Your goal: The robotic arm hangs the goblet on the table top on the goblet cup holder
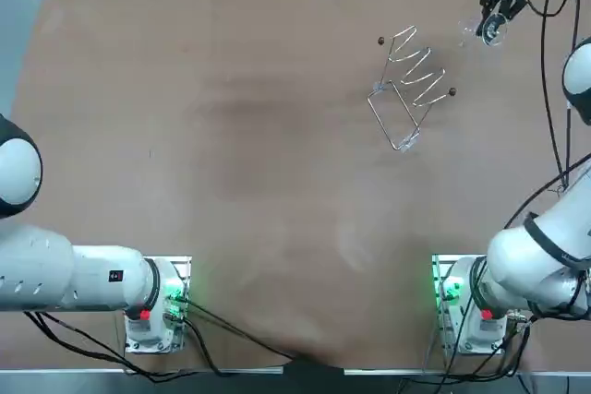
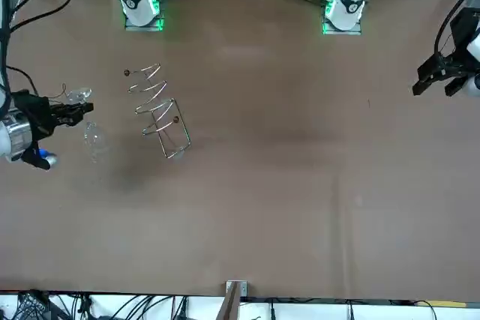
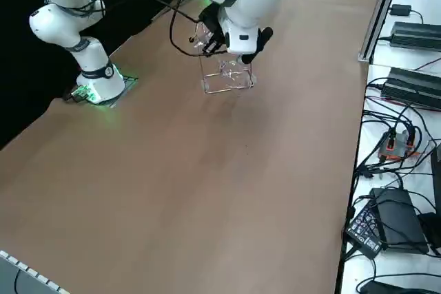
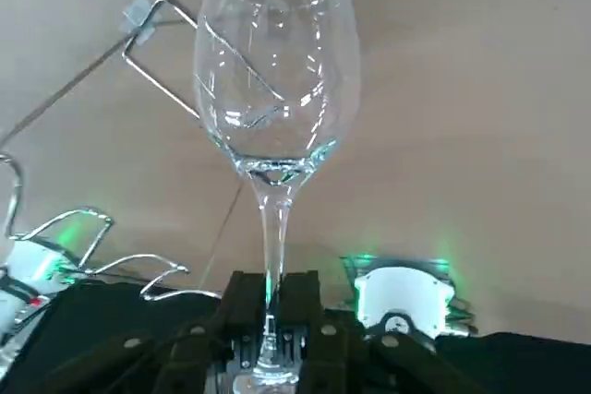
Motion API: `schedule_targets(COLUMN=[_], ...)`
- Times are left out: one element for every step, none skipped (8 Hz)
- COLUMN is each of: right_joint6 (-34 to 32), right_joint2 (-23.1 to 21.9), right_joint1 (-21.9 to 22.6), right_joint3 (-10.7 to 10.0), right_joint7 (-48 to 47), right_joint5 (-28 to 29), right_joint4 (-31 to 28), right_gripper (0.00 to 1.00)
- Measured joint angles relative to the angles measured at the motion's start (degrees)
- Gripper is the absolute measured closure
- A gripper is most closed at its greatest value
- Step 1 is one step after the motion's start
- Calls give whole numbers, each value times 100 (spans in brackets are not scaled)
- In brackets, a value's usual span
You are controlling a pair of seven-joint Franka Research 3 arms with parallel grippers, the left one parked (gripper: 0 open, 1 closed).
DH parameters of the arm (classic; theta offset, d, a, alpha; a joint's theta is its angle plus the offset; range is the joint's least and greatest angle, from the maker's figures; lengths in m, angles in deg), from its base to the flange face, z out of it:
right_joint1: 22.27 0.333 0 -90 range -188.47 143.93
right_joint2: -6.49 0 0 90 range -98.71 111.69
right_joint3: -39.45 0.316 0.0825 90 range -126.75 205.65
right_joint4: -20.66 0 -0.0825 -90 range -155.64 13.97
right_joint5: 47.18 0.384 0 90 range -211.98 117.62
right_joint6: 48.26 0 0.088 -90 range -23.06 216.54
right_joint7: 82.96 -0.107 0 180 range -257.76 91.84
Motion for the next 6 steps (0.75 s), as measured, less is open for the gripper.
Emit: schedule_targets(right_joint6=[-10, -10, -4, 0, 9, 86], right_joint2=[-1, -1, -1, 4, 20, 60], right_joint1=[1, 5, 7, 15, 36, 78], right_joint3=[-1, 1, 4, 11, 20, 38], right_joint7=[-284, -531, -693, -831, -1005, -1184], right_joint5=[298, 490, 563, 583, 588, 592], right_joint4=[58, 95, 106, 106, 105, 105], right_gripper=[89, 89, 89, 89, 89, 89])
